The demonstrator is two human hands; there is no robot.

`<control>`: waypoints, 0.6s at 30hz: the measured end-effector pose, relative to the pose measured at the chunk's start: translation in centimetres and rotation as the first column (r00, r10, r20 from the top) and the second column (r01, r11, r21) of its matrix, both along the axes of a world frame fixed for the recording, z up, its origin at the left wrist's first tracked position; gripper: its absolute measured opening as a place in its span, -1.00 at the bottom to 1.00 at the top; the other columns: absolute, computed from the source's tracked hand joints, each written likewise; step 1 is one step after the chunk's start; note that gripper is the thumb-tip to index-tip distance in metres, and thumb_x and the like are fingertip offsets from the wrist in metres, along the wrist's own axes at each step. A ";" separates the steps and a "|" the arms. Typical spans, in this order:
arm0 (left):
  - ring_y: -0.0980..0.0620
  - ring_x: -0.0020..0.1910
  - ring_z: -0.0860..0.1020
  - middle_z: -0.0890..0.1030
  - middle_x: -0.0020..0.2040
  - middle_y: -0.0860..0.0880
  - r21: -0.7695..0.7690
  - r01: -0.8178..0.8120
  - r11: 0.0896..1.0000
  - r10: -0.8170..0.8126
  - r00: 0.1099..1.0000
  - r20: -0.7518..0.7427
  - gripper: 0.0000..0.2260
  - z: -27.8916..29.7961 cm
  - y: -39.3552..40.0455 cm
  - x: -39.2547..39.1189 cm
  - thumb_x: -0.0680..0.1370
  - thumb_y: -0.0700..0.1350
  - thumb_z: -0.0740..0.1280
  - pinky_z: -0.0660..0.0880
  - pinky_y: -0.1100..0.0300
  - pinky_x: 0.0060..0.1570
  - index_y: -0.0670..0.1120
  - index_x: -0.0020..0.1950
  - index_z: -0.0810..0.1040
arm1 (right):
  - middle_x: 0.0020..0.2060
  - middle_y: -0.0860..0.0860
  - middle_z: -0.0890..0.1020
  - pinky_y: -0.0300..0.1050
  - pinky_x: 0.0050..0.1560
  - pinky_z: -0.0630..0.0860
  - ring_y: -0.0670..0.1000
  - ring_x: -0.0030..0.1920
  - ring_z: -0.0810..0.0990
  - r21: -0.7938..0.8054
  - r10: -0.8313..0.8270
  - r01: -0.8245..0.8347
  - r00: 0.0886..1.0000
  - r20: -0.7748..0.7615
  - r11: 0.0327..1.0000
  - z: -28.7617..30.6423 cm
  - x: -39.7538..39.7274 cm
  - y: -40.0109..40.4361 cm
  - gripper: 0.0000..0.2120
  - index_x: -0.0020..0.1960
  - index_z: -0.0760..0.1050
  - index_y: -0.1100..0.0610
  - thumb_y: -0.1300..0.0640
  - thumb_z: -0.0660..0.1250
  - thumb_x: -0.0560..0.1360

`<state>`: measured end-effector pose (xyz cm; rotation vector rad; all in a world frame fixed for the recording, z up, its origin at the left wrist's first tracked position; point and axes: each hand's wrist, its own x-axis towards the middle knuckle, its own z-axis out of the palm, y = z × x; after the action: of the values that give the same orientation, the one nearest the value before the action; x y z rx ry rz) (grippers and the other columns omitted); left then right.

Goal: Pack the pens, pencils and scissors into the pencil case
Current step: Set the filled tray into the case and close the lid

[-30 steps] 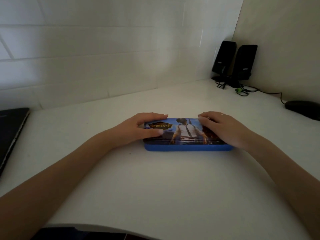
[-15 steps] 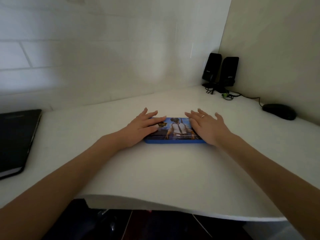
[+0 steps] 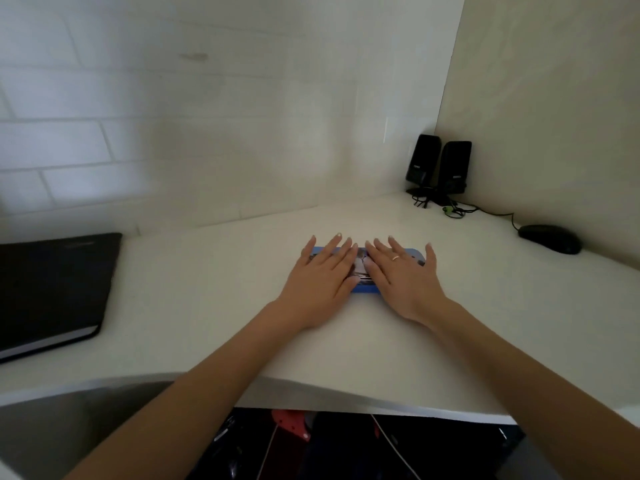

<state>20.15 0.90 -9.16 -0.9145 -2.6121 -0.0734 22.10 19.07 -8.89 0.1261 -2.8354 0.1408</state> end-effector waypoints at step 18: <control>-0.27 0.54 -0.06 -0.05 0.55 -0.32 -0.186 -0.438 0.880 0.471 0.856 0.212 -0.39 2.2 -3.3 0.2 0.62 0.19 -0.01 -0.05 -0.24 0.44 -0.02 0.56 -0.15 | 0.52 0.08 0.14 -0.01 0.46 0.00 0.23 0.50 -0.03 -0.270 0.164 -0.146 0.985 0.047 0.952 0.4 -1.1 -6.5 -0.60 0.44 0.21 -0.22 0.03 0.05 0.63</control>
<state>20.39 -2.42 -6.93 -0.3106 -3.0321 0.1179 21.00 12.56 -8.46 0.2904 -2.8395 0.5672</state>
